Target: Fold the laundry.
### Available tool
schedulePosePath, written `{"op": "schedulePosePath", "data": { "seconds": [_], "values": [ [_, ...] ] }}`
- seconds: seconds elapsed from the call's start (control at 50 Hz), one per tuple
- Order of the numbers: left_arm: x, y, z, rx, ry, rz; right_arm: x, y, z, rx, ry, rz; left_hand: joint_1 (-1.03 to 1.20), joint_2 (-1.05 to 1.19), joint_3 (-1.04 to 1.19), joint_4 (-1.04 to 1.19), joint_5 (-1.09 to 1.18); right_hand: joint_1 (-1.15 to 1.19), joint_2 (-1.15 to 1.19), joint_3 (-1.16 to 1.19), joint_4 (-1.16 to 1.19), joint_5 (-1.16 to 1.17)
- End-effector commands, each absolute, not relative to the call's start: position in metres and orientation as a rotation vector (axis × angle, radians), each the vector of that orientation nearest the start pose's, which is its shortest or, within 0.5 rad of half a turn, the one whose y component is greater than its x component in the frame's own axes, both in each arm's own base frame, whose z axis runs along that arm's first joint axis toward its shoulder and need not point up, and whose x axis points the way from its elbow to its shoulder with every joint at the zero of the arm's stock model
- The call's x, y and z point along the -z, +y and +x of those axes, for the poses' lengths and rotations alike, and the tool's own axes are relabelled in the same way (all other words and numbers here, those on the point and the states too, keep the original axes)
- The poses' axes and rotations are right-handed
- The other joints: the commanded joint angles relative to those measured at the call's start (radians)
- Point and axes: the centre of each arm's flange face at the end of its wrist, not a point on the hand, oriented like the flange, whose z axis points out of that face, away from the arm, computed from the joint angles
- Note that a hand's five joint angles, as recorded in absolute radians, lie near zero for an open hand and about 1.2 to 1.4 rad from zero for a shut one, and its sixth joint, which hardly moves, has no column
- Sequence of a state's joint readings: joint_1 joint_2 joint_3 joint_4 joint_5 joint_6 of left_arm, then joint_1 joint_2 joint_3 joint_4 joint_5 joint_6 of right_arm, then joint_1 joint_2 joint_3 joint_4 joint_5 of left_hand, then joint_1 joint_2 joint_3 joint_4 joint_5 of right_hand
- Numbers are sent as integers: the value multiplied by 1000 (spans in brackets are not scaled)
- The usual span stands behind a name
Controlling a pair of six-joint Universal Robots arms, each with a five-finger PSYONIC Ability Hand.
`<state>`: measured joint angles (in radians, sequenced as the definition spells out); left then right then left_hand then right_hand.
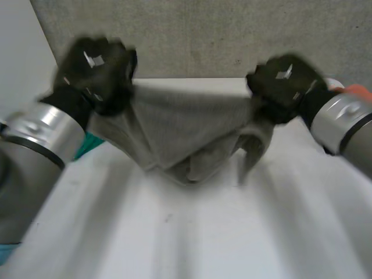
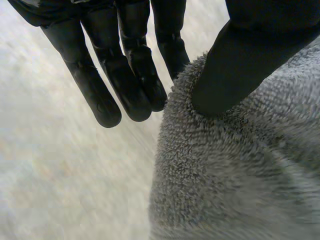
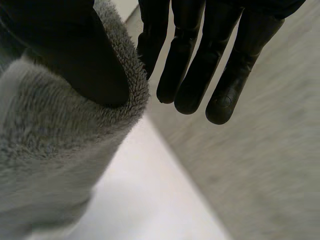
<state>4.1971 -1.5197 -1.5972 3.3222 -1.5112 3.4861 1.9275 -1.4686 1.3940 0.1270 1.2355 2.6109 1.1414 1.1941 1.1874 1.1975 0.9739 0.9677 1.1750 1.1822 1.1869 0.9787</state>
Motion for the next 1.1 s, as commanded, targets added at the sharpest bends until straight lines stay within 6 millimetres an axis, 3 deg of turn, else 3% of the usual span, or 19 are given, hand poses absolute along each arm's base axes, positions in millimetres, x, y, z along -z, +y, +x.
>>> {"op": "schedulePosePath", "data": {
  "seconds": [0.02, 0.12, 0.22, 0.24, 0.32, 0.34, 0.36, 0.38, 0.4, 0.42, 0.46, 0.56, 0.64, 0.68, 0.76, 0.78, 0.86, 0.98, 1.1],
  "values": [
    [-363, -194, -270, 2663, 1876, 889, -368, -236, 255, 2260, 1674, -1196, 255, 202, 209, 199, 248, 429, 221, 214, 209, 243],
    [-333, -214, -282, 2550, 2009, 927, -359, -248, 255, 2238, 1709, -1205, 255, 202, 209, 199, 248, 429, 221, 214, 209, 243],
    [-285, -240, -296, 2385, 2155, 984, -301, -283, 271, 2063, 1847, -1276, 255, 202, 209, 199, 248, 429, 221, 214, 209, 243],
    [-267, -250, -302, 2326, 2202, 1002, -293, -287, 272, 2045, 1863, -1288, 255, 202, 209, 199, 248, 429, 221, 214, 209, 243],
    [-227, -275, -314, 2208, 2285, 1013, -255, -299, 281, 1943, 1911, -1374, 255, 202, 209, 199, 248, 415, 208, 201, 196, 229],
    [-220, -281, -316, 2188, 2296, 1006, -248, -302, 284, 1929, 1916, -1386, 255, 202, 209, 199, 248, 211, 4, -3, -8, 26],
    [-214, -287, -317, 2175, 2299, 994, -234, -306, 288, 1906, 1920, -1398, 244, 191, 198, 188, 237, -250, -457, -464, -469, -435],
    [-209, -292, -318, 2161, 2301, 981, -229, -307, 291, 1897, 1918, -1395, 150, 98, 105, 94, 143, -452, -659, -667, -671, -638],
    [-203, -302, -319, 2146, 2292, 940, -224, -308, 294, 1893, 1919, -1394, -193, -246, -239, -249, -200, -643, -850, -857, -862, -829],
    [-203, -306, -319, 2144, 2284, 918, -222, -309, 296, 1897, 1912, -1396, -377, -430, -423, -433, -384, -793, -1000, -1008, -1012, -979],
    [-206, -312, -316, 2138, 2258, 854, -222, -311, 296, 1920, 1919, -1372, -881, -934, -927, -937, -888, -793, -1000, -1008, -1012, -979],
    [-202, -301, -316, 2097, 2278, 852, -235, -311, 286, 1944, 1993, -1220, -899, -951, -944, -955, -906, -793, -1000, -1008, -1012, -979],
    [-223, -275, -307, 2122, 2266, 861, -245, -319, 259, 1963, 2103, -1084, -881, -934, -927, -937, -888, -793, -1000, -1008, -1012, -979],
    [-225, -262, -303, 2109, 2276, 877, -241, -326, 233, 1931, 2207, -1032, -875, -928, -921, -931, -882, -793, -1000, -1008, -1012, -979],
    [-214, -228, -294, 2028, 2342, 944, -227, -327, 203, 1814, 2361, -977, -816, -869, -862, -872, -823, -793, -1000, -1008, -1012, -979],
    [-206, -212, -293, 1977, 2374, 992, -223, -326, 199, 1784, 2389, -969, -816, -869, -862, -872, -823, -793, -1000, -1008, -1012, -979],
    [-190, -181, -289, 1865, 2428, 1083, -205, -321, 186, 1685, 2474, -997, -816, -869, -862, -872, -823, -793, -1000, -1008, -1012, -979],
    [-173, -169, -282, 1769, 2453, 1083, -182, -313, 175, 1586, 2493, -1129, -816, -869, -862, -872, -823, -793, -1000, -1008, -1012, -979],
    [-155, -183, -283, 1715, 2449, 1026, -157, -316, 177, 1541, 2470, -1161, -781, -834, -827, -837, -788, -628, -835, -842, -847, -813]
  ]
}}
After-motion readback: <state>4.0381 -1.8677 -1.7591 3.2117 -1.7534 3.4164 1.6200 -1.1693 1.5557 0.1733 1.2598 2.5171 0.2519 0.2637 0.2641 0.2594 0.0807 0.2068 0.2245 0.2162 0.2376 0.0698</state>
